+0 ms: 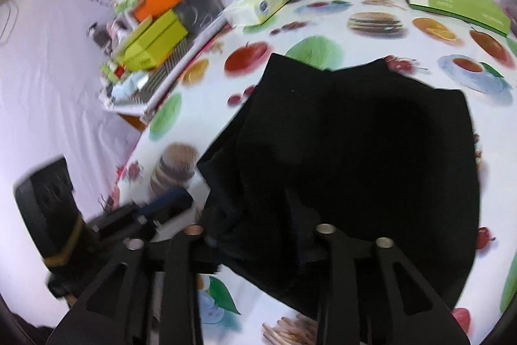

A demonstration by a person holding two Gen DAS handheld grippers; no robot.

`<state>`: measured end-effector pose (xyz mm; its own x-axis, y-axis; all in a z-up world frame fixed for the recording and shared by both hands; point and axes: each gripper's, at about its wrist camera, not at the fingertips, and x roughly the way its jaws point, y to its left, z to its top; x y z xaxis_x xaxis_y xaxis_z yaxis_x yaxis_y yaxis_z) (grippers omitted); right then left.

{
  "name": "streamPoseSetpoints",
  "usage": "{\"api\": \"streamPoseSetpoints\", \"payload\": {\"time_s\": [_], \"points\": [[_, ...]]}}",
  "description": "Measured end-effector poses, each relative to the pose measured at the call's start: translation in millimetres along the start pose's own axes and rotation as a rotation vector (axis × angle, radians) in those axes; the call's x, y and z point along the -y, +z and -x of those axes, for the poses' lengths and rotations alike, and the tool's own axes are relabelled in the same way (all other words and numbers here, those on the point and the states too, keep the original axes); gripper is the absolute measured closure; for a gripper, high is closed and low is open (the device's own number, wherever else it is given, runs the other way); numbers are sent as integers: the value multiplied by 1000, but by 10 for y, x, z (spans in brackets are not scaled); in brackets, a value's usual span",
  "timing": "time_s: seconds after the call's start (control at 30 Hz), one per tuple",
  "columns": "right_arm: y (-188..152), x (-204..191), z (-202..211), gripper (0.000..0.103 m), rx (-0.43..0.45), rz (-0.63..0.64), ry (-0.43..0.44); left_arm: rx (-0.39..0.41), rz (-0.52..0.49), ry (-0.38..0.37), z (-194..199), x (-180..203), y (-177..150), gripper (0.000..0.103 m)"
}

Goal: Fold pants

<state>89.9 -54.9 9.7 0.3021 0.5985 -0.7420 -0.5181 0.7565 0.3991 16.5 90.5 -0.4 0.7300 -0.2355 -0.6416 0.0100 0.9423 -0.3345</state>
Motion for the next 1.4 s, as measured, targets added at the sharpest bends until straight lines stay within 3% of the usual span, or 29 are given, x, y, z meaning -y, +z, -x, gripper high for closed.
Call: {"api": "streamPoseSetpoints", "payload": {"time_s": [0.07, 0.23, 0.37, 0.4, 0.5, 0.6, 0.73, 0.83, 0.9, 1.0, 1.1, 1.23, 1.4], "points": [[-60, -95, 19, 50, 10, 27, 21, 18, 12, 9, 69, -79, 1, 92], [-108, -218, 175, 49, 22, 38, 121, 54, 46, 21, 202, -216, 33, 92], [-222, -120, 434, 49, 112, 30, 117, 69, 34, 7, 262, -171, 76, 92], [-259, -48, 518, 51, 143, 26, 82, 70, 20, 2, 267, -122, 90, 92], [-351, 229, 631, 76, 184, -13, -65, 65, -21, -23, 230, 81, 159, 92], [-437, 494, 539, 81, 134, -58, -148, 45, -71, -64, 124, 364, 235, 92], [-458, 604, 567, 83, 121, -76, -90, -34, -133, -120, -252, 726, 305, 88], [-388, 649, 724, 83, 160, -55, -59, -109, -156, -57, -540, 772, 246, 88], [-281, 719, 825, 83, 191, -44, -80, -92, -156, -75, -510, 714, 212, 88], [-39, 844, 816, 83, 204, -33, -117, -92, -154, -30, -425, 672, 216, 88], [190, 948, 674, 83, 184, -23, -142, -77, -184, 47, -417, 730, 344, 88], [442, 1102, 434, 83, 150, -20, -175, -60, -208, 83, -655, 802, 642, 88], [539, 1296, 135, 83, 74, -19, -207, -95, -201, 124, -1050, 735, 851, 88]]}}
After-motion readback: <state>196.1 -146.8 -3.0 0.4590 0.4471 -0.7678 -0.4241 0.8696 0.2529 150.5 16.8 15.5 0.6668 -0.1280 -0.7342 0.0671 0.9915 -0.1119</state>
